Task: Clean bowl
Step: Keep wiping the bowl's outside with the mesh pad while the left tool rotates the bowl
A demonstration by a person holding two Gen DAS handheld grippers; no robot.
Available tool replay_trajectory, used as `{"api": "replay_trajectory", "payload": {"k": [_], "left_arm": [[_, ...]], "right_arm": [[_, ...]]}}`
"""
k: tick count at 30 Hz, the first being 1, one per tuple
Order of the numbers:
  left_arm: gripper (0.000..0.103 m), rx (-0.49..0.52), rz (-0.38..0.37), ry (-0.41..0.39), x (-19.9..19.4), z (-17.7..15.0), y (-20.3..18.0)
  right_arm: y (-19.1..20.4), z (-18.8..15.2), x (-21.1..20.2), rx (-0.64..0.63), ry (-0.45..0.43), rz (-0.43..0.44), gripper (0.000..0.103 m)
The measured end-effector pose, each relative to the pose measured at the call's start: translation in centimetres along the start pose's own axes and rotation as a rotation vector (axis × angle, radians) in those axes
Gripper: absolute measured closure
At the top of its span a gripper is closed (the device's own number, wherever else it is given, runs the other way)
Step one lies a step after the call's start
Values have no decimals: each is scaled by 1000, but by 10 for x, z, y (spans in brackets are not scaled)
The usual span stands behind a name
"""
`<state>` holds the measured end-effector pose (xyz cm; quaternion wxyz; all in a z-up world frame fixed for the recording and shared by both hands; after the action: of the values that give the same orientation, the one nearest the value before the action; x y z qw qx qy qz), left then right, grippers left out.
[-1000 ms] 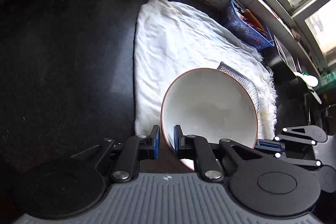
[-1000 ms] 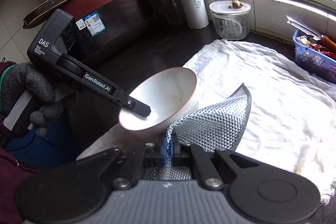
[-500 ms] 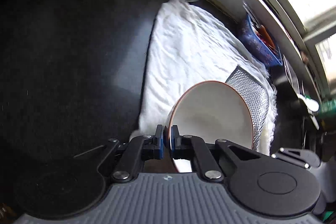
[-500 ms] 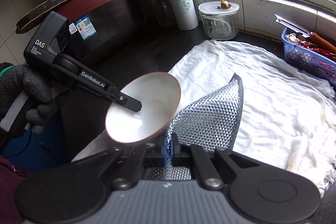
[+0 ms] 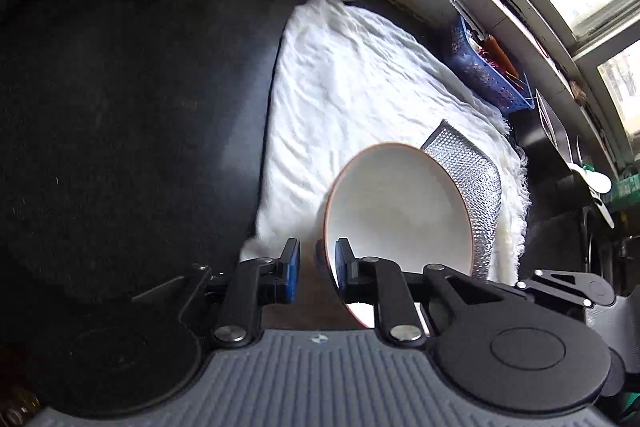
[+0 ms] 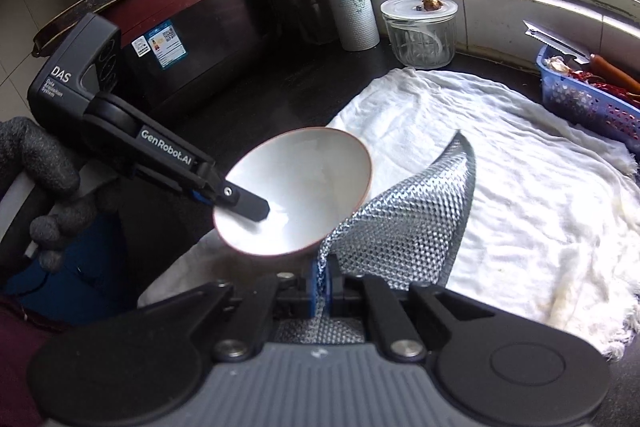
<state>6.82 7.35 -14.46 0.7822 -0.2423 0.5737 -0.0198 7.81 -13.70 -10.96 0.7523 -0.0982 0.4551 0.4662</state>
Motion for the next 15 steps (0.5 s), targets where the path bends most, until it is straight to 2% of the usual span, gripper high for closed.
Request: {"api": "replay_trajectory", "payload": {"k": [4,5,6,7,9,13,15], "left_arm": [[86,57,-42,47,12,14,1],[88,93,-48,55,15,16,0],[97,84,-58,54,15,16,0],[96,66,-69,56,14,15,1],[97,-3,-63,38,11,6,3],[97,-229,-42,-2,7,-19,11],[96,-282,-34,-8,6,-30,9]], "right_arm": [[-9,6,-4,-11,2,-22,99],[-9,7,-3,-20,8,-23,99],[-9,8,-2,-30,13,-24,99],[-8,9,-1,-37,17,-23,99],[-5,10,1,-43,18,-15,99],[3,5,5,-24,9,-5,99],[10,1,7,0,6,27,99]]}}
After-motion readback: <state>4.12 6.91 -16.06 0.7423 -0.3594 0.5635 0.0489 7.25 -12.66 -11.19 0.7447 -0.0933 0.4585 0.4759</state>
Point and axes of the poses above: each gripper's, at about its wrist camera, not at the fingertips, and x roughly the way its jaws point, y to its left, z to its top, the point moved 6 cm from there along x, roughly the way its jaws point, and after that the axes turned 7 degrees about y, right-handed, at the moved point
